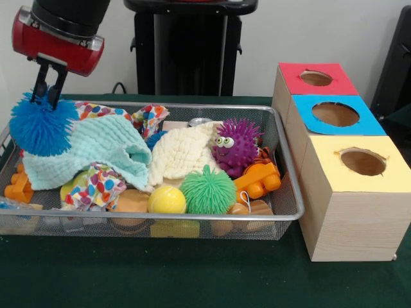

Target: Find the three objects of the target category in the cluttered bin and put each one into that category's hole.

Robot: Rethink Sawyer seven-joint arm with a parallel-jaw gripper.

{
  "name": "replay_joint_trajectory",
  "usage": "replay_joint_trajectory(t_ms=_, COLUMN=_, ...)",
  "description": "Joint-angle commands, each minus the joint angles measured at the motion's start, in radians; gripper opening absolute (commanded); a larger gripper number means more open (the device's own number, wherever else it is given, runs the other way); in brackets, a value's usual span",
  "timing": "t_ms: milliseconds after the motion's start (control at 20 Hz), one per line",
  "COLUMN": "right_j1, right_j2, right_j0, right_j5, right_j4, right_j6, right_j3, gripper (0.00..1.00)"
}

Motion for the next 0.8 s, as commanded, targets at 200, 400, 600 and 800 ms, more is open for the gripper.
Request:
replay_joint_trajectory(t_ms=200, right_j1=0.03, right_j2=-0.056, right_j0=0.063, right_j5=-0.065, right_j4=-0.112, right_j6=0.081, right_j3=0.037, gripper=0.0)
replay_joint_trajectory(t_ms=400, right_j1=0.038, right_j2=-0.068, right_j0=0.083, right_j5=-0.096, right_j4=-0.145, right_j6=0.066, right_j3=0.031, gripper=0.0)
replay_joint_trajectory(t_ms=600, right_j1=0.046, right_j2=-0.073, right_j0=0.094, right_j5=-0.104, right_j4=-0.132, right_j6=0.093, right_j3=0.046, gripper=0.0)
replay_joint_trajectory(t_ms=800, right_j1=0.049, right_j2=-0.071, right_j0=0.098, right_j5=-0.107, right_j4=-0.077, right_j6=0.151, right_j3=0.08, gripper=0.0)
